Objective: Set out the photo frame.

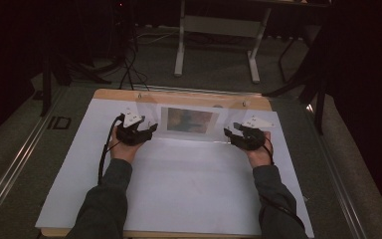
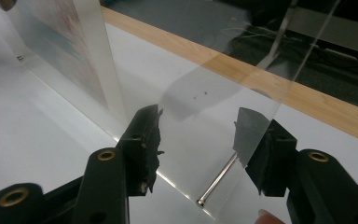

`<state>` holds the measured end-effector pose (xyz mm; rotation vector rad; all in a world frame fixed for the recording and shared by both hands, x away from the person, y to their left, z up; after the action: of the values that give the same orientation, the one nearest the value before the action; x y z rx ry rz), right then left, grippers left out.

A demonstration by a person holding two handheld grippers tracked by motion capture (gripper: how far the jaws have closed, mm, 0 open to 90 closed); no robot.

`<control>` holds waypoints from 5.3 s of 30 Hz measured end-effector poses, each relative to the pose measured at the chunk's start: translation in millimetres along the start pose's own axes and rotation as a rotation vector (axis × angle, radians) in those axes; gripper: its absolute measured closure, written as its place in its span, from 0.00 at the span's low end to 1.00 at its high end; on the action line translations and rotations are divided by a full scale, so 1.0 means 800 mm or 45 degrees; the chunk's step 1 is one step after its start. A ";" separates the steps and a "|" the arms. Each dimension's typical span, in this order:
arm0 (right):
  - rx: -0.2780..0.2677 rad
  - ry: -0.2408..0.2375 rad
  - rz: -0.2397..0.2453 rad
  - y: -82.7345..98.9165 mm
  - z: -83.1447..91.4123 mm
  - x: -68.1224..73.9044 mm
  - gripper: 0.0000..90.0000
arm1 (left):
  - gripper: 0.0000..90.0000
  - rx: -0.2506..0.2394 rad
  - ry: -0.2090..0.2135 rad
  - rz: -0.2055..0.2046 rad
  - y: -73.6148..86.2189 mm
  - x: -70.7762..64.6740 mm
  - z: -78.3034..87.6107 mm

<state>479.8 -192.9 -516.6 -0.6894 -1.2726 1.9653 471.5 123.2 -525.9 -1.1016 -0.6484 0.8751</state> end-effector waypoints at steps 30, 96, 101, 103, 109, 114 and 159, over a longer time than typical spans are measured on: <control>0.063 -0.088 -0.122 0.009 0.028 0.029 0.54 | 0.46 0.098 0.019 0.097 0.013 -0.021 0.045; 0.098 -0.113 -0.164 0.021 0.052 0.051 0.55 | 0.46 0.120 0.047 0.157 0.021 -0.035 0.070; 0.086 -0.121 -0.171 0.021 0.051 0.050 0.54 | 0.46 0.122 0.039 0.171 0.021 -0.035 0.070; 0.082 -0.128 -0.168 0.021 0.050 0.049 0.55 | 0.46 0.127 0.033 0.167 0.021 -0.036 0.070; 0.078 -0.138 -0.168 0.021 0.050 0.048 0.55 | 0.46 0.141 0.024 0.173 0.021 -0.038 0.073; 0.077 -0.140 -0.157 0.021 0.050 0.049 0.55 | 0.46 0.143 0.022 0.173 0.022 -0.039 0.075; 0.099 -0.183 -0.143 0.023 0.051 0.049 0.51 | 0.48 0.114 0.070 0.171 0.024 -0.033 0.080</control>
<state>420.5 -190.7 -520.4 -0.4354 -1.2830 1.9897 400.3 135.2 -523.3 -1.0937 -0.4896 0.9762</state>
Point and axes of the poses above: each handheld gripper's, and its own axes: z roughly backward along the jaws, y roughly out of its underside, x roughly to its left, the point moved 9 cm from there along -z, roughly forward along the jaws, and after that the axes turned 5 degrees about -x, right-handed, at the moved point
